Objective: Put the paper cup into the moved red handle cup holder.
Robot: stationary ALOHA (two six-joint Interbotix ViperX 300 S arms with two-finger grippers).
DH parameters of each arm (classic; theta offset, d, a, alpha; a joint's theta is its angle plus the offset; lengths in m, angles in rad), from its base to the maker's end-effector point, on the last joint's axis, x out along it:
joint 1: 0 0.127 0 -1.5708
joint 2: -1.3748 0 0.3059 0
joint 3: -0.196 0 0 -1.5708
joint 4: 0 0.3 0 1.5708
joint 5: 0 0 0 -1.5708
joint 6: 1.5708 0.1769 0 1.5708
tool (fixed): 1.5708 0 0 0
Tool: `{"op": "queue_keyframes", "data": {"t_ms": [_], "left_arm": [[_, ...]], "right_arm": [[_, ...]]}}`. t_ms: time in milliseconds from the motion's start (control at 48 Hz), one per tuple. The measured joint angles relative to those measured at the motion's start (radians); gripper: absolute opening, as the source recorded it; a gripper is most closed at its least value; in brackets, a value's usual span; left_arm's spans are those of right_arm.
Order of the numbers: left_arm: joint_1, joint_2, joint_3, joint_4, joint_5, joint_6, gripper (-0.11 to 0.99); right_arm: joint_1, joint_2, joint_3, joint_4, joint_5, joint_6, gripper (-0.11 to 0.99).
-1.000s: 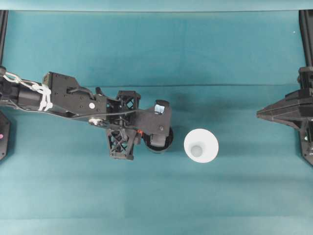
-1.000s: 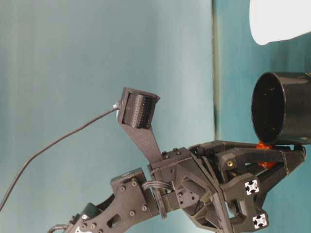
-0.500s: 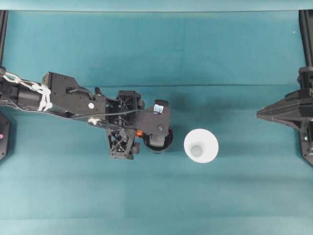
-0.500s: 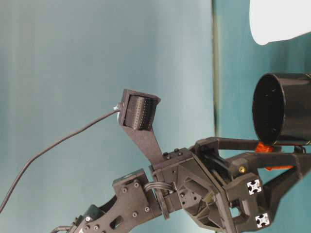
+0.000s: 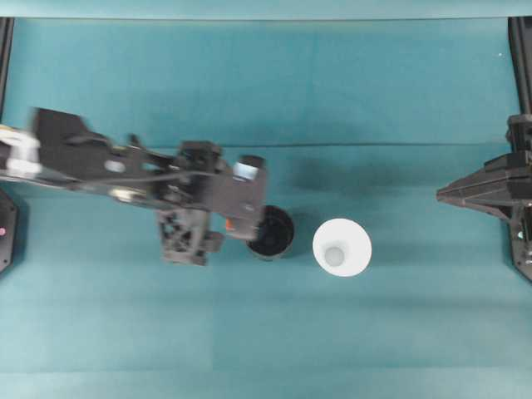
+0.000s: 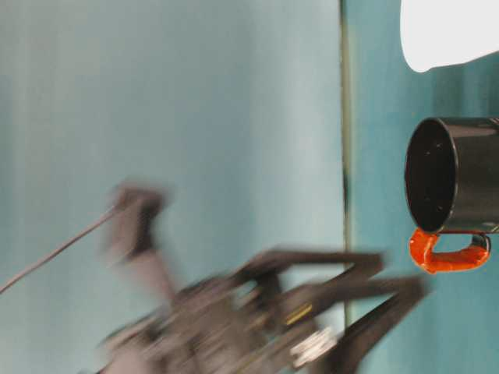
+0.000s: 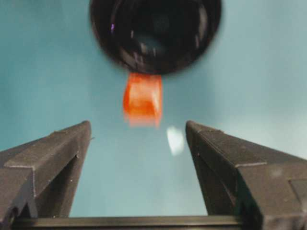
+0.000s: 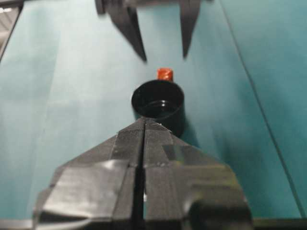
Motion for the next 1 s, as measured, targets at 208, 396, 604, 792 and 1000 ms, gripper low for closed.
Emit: {"op": "queue_keyframes", "data": {"t_ms": [208,396,604,792,1000], "left_arm": [[-0.009,-0.164,0.097,0.000,0.012,-0.003,0.85],[-0.009,-0.252,0.164,0.000,0.015,-0.006,0.85],[-0.011,-0.282,0.183,0.002,0.014,-0.006,0.85],[-0.009,-0.285,0.186,0.002,0.014,-0.006,0.85],[-0.011,-0.293,0.195,0.000,0.014,-0.006,0.85]], "right_arm": [[0.000,0.000,0.000,0.000,0.005,0.000,-0.11],[0.000,0.000,0.000,0.000,0.029,0.003,-0.11],[-0.021,0.005,-0.005,0.002,0.074,0.101,-0.10],[-0.052,0.049,-0.078,0.002,0.181,0.153,-0.08],[-0.055,0.144,-0.170,0.000,0.256,0.155,0.11]]}}
